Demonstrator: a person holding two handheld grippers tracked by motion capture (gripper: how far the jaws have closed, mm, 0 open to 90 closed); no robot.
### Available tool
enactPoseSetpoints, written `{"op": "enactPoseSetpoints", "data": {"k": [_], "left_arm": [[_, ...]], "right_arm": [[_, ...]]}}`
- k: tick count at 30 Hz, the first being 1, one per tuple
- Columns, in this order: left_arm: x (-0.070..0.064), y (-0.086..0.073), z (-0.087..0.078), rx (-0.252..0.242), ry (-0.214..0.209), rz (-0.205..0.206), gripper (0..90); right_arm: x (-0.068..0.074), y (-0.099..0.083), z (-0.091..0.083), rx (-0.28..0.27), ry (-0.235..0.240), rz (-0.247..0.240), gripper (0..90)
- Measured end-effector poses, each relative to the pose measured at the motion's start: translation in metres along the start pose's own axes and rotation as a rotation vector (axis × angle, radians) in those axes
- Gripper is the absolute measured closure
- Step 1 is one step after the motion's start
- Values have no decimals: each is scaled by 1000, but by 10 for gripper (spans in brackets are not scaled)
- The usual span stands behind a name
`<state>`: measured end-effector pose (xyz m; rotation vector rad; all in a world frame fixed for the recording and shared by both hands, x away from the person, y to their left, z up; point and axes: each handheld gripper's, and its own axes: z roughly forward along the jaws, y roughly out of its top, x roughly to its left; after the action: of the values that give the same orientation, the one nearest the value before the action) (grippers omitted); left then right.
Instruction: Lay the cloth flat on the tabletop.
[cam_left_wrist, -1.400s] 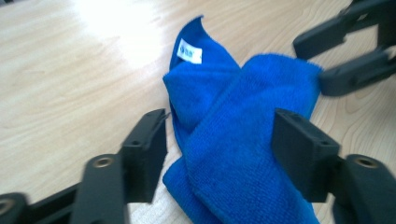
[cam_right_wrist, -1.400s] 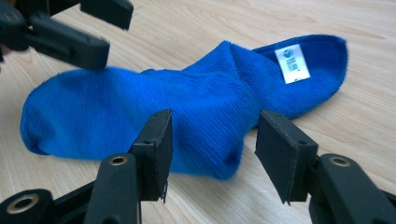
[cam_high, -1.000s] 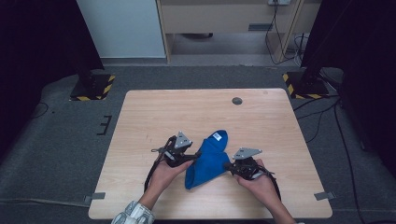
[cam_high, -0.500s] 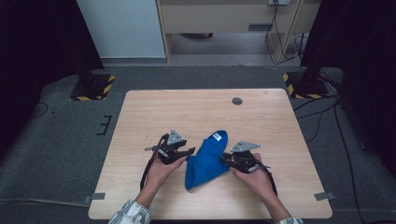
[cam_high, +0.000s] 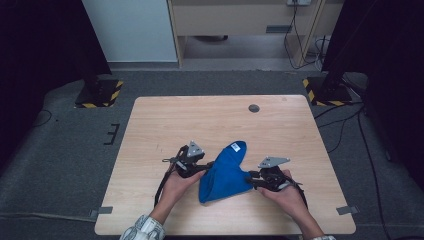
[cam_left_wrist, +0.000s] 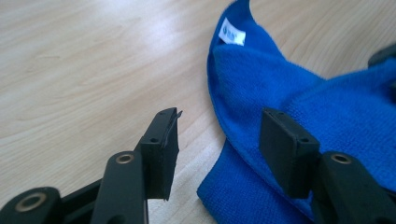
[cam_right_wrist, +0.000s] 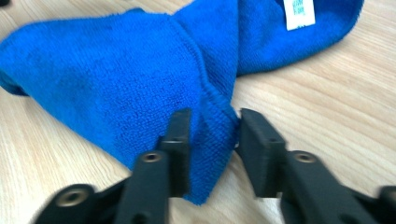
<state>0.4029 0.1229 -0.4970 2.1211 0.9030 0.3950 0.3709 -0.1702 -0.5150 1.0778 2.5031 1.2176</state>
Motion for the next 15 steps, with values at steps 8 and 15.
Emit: {"op": "enactPoseSetpoints", "data": {"k": [8,15], "left_arm": [[-3,-10,-5,29,15,45,475],[2,-14,-21,5,29,19,482]], "right_arm": [[1,15,-13,-97,-21,2,474],[-10,28,-9,-105,-92,-25,639]]}}
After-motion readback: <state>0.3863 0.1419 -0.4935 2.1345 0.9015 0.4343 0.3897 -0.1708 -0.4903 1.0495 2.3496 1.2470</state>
